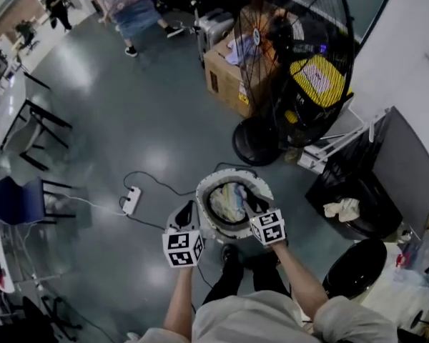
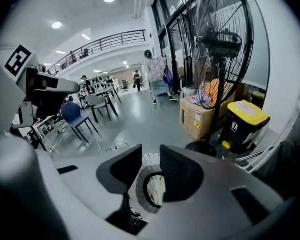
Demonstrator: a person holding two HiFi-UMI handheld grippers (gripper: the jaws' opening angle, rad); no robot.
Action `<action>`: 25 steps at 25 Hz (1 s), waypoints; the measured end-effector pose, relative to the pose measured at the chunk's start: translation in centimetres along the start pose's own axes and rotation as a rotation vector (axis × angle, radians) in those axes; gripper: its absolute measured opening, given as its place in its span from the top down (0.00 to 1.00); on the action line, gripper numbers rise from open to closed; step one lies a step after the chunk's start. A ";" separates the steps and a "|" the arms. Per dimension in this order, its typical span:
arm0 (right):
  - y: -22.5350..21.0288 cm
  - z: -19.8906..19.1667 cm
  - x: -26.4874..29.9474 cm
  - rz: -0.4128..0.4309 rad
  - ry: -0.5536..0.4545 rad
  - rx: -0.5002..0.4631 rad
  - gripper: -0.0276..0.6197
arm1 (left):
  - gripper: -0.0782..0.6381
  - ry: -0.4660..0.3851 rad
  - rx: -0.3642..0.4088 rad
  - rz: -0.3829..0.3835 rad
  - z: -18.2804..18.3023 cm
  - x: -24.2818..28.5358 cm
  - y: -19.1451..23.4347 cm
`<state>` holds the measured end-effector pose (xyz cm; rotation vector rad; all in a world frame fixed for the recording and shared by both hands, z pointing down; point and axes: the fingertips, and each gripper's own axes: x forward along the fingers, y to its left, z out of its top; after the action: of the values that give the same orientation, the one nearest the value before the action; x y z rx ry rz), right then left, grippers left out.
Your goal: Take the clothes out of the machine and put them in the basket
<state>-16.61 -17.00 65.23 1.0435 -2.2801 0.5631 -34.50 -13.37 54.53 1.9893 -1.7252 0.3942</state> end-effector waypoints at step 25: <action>-20.9 1.9 -38.4 -0.678 -0.419 0.129 0.92 | 0.87 -0.080 0.335 -0.592 8.8 3.9 -37.1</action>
<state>19.73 -9.88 42.00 2.0316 -2.0293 0.2160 1.83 -17.78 43.02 2.6602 -1.0750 0.4134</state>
